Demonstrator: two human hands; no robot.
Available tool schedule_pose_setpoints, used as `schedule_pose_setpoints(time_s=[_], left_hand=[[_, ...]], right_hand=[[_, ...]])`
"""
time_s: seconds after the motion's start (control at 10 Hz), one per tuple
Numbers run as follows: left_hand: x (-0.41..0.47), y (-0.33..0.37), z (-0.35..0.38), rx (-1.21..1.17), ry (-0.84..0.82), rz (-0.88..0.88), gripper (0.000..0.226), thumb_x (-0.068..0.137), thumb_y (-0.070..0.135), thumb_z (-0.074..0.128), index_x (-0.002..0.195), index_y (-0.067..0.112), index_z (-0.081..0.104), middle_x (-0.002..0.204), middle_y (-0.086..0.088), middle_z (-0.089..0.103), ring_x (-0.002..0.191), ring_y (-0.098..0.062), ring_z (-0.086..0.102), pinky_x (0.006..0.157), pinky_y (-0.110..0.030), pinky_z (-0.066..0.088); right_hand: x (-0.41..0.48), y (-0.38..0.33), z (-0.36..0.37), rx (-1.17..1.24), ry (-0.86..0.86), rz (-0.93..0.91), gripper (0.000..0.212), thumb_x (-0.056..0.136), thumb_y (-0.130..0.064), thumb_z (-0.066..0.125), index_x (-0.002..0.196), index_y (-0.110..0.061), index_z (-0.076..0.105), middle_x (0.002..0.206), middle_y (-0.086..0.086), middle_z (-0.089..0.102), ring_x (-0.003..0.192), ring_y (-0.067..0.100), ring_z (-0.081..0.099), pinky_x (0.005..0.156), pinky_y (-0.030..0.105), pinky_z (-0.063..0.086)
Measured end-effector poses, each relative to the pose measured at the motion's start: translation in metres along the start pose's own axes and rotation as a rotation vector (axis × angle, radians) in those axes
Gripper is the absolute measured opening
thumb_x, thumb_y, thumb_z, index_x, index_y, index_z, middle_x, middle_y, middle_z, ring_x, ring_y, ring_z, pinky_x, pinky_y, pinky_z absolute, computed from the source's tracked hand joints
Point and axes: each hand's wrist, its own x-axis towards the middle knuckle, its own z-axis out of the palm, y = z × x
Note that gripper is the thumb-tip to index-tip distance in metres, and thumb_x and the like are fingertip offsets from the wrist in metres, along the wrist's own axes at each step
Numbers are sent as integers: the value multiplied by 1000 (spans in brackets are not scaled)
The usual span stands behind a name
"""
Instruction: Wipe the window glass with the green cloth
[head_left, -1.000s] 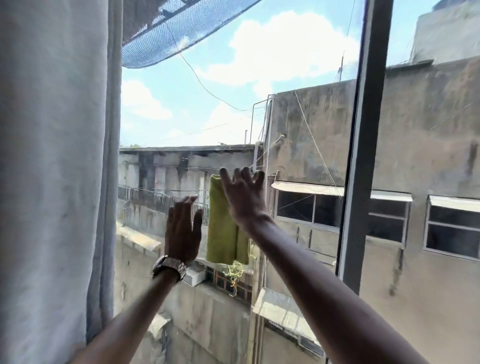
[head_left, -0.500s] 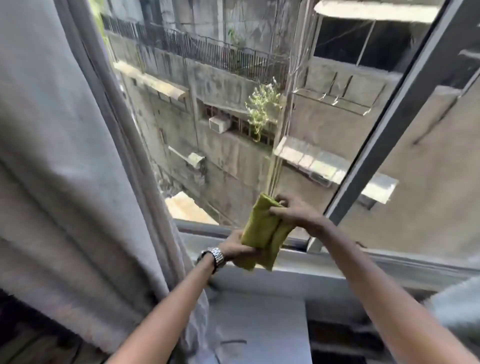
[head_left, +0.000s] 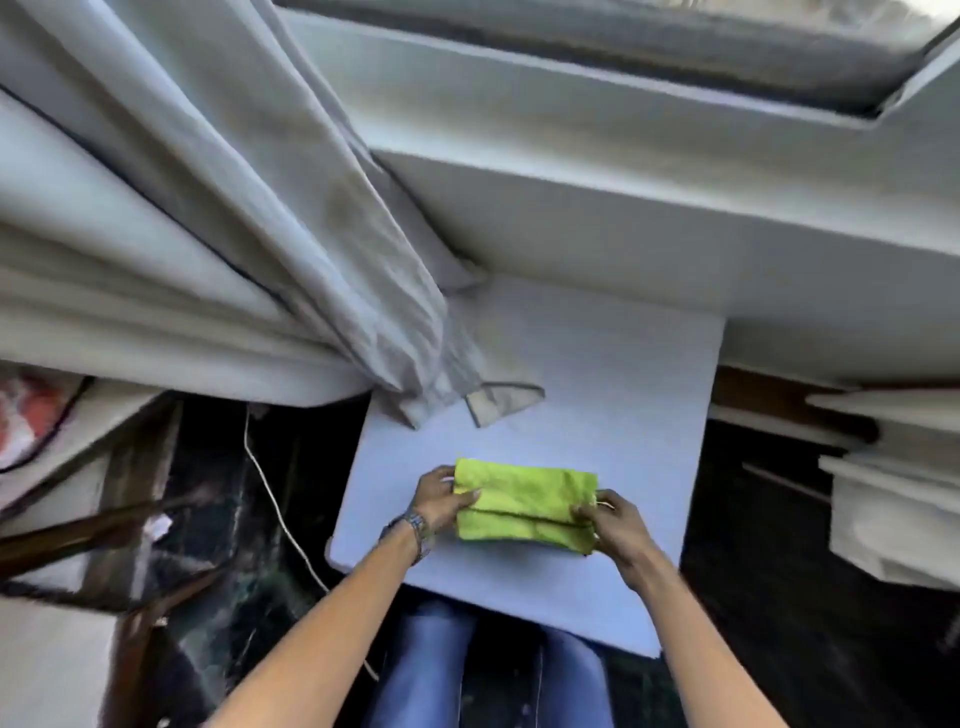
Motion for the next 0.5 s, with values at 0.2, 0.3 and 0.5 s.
schedule_pose_setpoints(time_s=[0.2,0.3,0.5], left_hand=[[54,-42,25,83,157,-31,41,85,-6,71,124,-10,58,121,-30,68,114,-39,66,103,-48,54],[59,-47,29,196,167,-29,41,84,3,74,124,1,63,124,-21,70,115,-34,67,103,-43,55],[20,-17,34,370,153,128,59,93,12,64,147,6,40,152,-13,45,141,-30,47,117,-38,41]], right_hand=[[69,68,19,16,71,-10,13,95,-2,66,106,-9,64,101,16,70,86,27,65,63,31,53],[84,76,22,-136,123,6,26,96,-8,65,122,-8,64,114,17,70,98,29,63,83,37,54],[48,43,18,-318,190,-39,50,96,-10,60,145,-4,49,138,22,62,130,37,56,108,41,47]])
